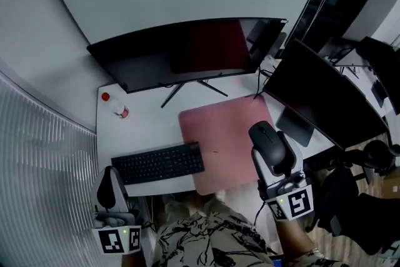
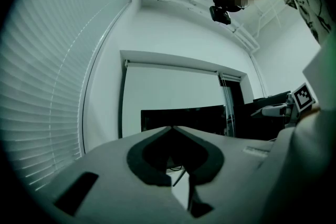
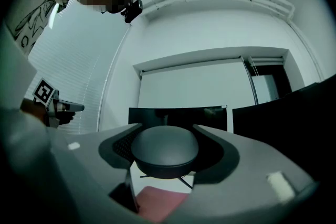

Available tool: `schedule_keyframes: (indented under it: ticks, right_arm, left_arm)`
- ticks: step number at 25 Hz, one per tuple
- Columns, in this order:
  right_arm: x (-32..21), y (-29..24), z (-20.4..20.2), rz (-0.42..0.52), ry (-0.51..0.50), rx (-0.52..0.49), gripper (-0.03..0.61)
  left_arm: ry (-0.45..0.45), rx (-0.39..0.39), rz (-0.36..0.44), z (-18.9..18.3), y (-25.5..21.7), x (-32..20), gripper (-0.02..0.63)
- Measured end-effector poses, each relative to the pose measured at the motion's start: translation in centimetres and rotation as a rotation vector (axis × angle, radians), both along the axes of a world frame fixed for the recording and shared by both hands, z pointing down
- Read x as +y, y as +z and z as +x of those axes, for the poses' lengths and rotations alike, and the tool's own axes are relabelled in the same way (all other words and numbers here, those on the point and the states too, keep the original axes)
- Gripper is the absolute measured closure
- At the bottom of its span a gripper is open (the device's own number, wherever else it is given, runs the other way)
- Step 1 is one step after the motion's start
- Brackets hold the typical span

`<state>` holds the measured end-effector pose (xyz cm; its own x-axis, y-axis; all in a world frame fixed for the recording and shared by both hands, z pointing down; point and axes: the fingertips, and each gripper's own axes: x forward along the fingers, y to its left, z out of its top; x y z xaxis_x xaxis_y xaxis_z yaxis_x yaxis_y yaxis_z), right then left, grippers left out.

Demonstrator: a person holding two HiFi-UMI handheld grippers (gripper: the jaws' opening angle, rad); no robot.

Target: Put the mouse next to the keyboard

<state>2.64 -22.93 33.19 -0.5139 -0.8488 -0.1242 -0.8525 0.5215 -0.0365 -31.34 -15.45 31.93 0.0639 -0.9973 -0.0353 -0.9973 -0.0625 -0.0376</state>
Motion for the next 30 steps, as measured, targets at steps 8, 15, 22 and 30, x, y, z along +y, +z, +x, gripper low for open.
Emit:
schedule_keyframes:
  ticks: [8,15,22,30]
  right_arm:
    - [-0.4,2.1,-2.6,-0.046,0.054,0.051,0.272]
    - [-1.3,5.2,-3.4,-0.106,0.068,0.084,0.272]
    - [-2.6,9.6,-5.5,-0.171,0.043,0.121,0.272]
    - [-3.9,15.9,-6.6,-0.279,0.05,0.138,0.272]
  left_arm:
    - [0.048,0.015,-0.008,-2.8,0.6,-1.5,0.621]
    - [0.063,0.026,-0.032,-3.4,1.5,-2.0,0.621]
    - [0.078,0.035,-0.069,-3.8,3.3,-2.4,0.621]
    - [0.096,0.036,-0.115,-3.8,4.6,-2.6,0.621]
